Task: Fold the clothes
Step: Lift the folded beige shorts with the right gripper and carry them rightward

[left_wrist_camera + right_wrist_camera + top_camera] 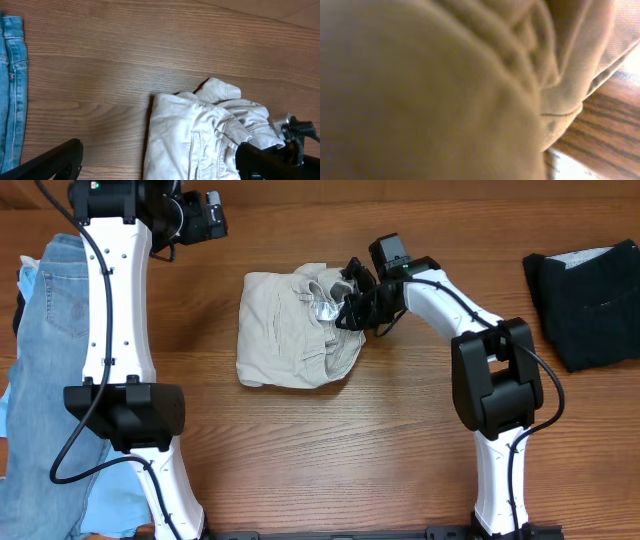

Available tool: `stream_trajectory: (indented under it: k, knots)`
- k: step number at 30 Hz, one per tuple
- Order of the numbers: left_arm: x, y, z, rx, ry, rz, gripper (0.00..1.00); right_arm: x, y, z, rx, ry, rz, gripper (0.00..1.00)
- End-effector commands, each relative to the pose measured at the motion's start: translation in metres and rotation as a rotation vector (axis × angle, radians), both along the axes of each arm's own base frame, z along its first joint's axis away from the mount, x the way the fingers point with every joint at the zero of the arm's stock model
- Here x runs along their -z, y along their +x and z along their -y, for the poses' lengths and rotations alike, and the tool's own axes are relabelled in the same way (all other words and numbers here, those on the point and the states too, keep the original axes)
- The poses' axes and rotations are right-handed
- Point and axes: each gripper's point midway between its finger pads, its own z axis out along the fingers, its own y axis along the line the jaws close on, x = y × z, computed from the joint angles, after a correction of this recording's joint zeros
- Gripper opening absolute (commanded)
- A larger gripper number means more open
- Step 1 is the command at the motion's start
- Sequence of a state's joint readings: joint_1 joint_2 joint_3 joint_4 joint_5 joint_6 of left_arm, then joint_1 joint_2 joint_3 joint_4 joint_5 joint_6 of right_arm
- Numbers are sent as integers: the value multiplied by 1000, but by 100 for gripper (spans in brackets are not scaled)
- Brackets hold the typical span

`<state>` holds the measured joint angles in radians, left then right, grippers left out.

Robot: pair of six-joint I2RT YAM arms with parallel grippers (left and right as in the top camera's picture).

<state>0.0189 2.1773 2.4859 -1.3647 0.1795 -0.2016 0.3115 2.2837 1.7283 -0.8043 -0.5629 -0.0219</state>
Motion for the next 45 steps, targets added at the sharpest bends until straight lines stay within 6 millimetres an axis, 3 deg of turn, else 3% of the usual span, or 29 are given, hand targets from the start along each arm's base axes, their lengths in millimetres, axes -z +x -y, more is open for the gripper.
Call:
stream_trajectory:
  k: [1,5,7,11,16,20,23,34,38,39,45]
  knots:
    - [6,0,3,25,16,-13,100,-41,17,5,17,142,9,4]
    - [9,-5,3,25,16,-36,100,-129,41,28,129,248,95,4]
    - [11,-8,3,25,16,-50,100,-162,50,41,184,270,142,4]
    - [12,-10,3,25,16,-61,100,-217,73,70,328,315,239,4]
    - [13,-13,3,25,15,-72,100,-269,83,101,436,336,362,4]
    - [13,-13,3,25,15,-75,100,-285,87,142,518,339,396,4]
    - [14,-14,3,25,15,-77,100,-308,89,177,573,378,451,4]
    - [15,-15,5,30,15,-85,100,-340,83,225,637,390,531,4]
    - [14,-15,5,30,15,-83,100,-363,78,276,741,384,570,4]
    - [15,-15,7,32,15,-84,100,-368,76,301,807,392,572,4]
    - [16,-15,7,32,33,-85,100,-386,61,410,1012,378,689,4]
